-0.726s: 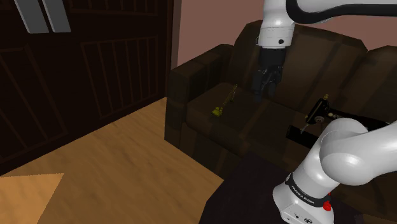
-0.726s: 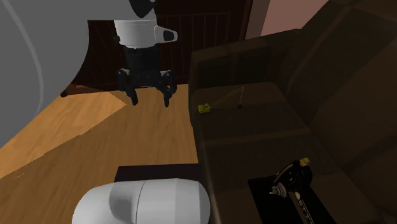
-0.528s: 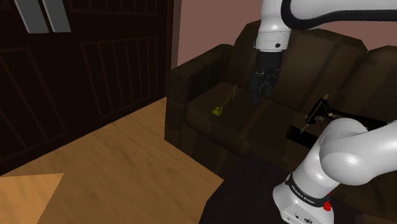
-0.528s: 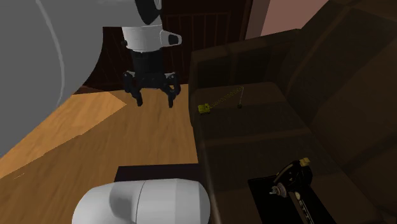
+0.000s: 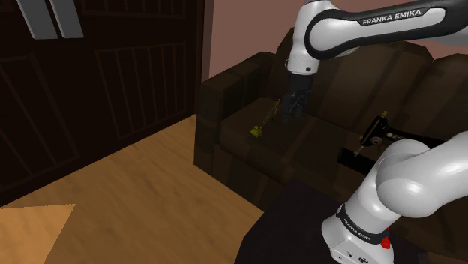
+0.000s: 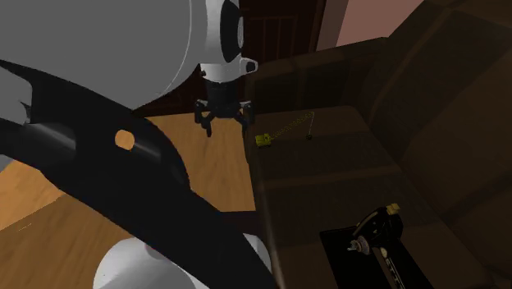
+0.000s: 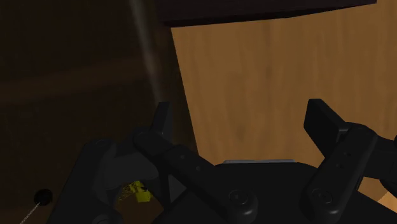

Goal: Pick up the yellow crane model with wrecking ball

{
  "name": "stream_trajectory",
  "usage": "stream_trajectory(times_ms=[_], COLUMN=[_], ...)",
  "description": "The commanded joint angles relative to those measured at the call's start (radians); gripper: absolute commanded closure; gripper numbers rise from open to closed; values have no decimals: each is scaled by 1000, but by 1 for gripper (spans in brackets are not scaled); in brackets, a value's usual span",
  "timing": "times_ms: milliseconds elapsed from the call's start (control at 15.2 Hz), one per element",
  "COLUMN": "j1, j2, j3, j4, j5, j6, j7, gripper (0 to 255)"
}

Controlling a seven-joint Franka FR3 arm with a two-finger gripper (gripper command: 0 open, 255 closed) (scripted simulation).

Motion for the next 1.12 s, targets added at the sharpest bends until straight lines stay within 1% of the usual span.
stream_trajectory(times_ms=[0, 264, 528, 792, 1056], j1=[-7, -11, -10, -8, -16], j2=[58, 188, 331, 483, 639], j3=[-31, -83, -130, -165, -182], j4=[-1, 22, 71, 144, 241], j5=[-14, -18, 3, 55, 134], j6=[78, 216, 339, 443, 520], j7=[-48, -133, -225, -330, -444], gripper=[0, 0, 0, 0, 0])
